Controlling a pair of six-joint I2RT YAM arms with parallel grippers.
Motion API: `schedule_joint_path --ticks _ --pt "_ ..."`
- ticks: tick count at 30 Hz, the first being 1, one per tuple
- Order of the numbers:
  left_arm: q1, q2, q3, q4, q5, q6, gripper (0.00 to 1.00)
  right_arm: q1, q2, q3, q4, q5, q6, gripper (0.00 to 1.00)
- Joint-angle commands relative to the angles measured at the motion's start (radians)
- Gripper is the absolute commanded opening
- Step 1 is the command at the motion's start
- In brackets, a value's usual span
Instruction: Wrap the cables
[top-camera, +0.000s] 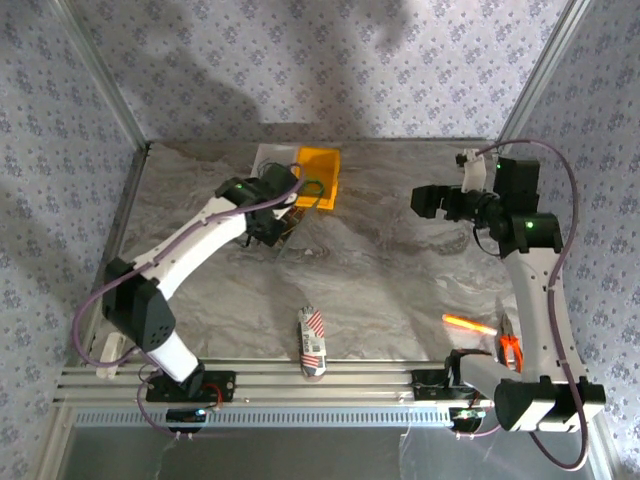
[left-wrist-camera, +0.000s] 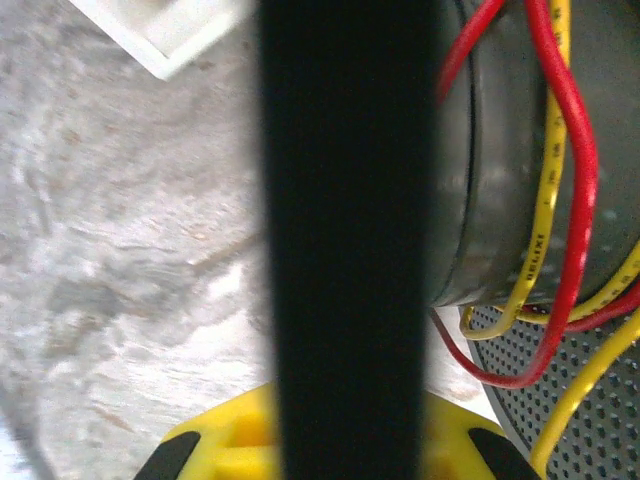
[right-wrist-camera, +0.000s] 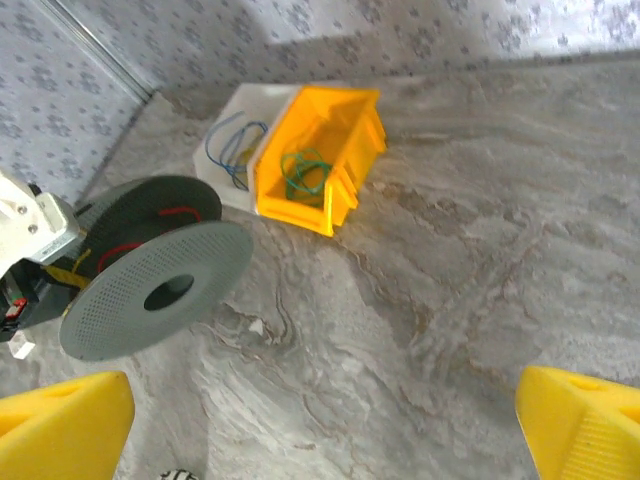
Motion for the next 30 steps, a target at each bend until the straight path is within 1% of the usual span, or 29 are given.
schedule_joint_path --ticks 1,5,8,11,13,16,17,22,26,30 --pt "-0.054 0.043 0.094 0.042 -0.244 0.033 0.00 0.027 -0.043 -0.012 0.025 0.063 0.013 1.00" --pt "-0.112 0.106 0.129 0.045 -0.307 0.045 0.00 0.046 -0.054 -0.062 0.037 0.063 0.027 1.00" --pt "-0.125 0.095 0.118 0.078 -0.237 0.030 0.00 0.053 -0.048 -0.126 0.079 0.029 0.079 1.00" --pt "-0.127 0.035 0.075 0.143 -0.141 0.042 0.00 0.060 -0.016 -0.179 0.128 -0.012 0.152 1.00" --pt "-0.141 -0.016 0.021 0.216 -0.120 0.104 0.00 0.050 0.027 -0.201 0.187 -0.060 0.214 1.00" --pt "-0.174 -0.097 -0.085 0.336 -0.147 0.217 0.00 0.042 0.108 -0.203 0.226 -0.134 0.280 1.00" --pt "-0.178 -0.118 -0.115 0.352 -0.146 0.244 0.00 0.041 0.130 -0.203 0.243 -0.161 0.295 1.00" --pt "-0.219 -0.263 -0.319 0.621 -0.141 0.427 0.00 0.045 0.217 -0.199 0.333 -0.250 0.392 1.00" --pt "-0.224 -0.346 -0.436 0.754 -0.098 0.517 0.00 0.058 0.257 -0.173 0.364 -0.301 0.440 1.00" --pt "-0.233 -0.396 -0.526 0.856 -0.036 0.608 0.00 0.109 0.304 -0.136 0.364 -0.318 0.458 1.00"
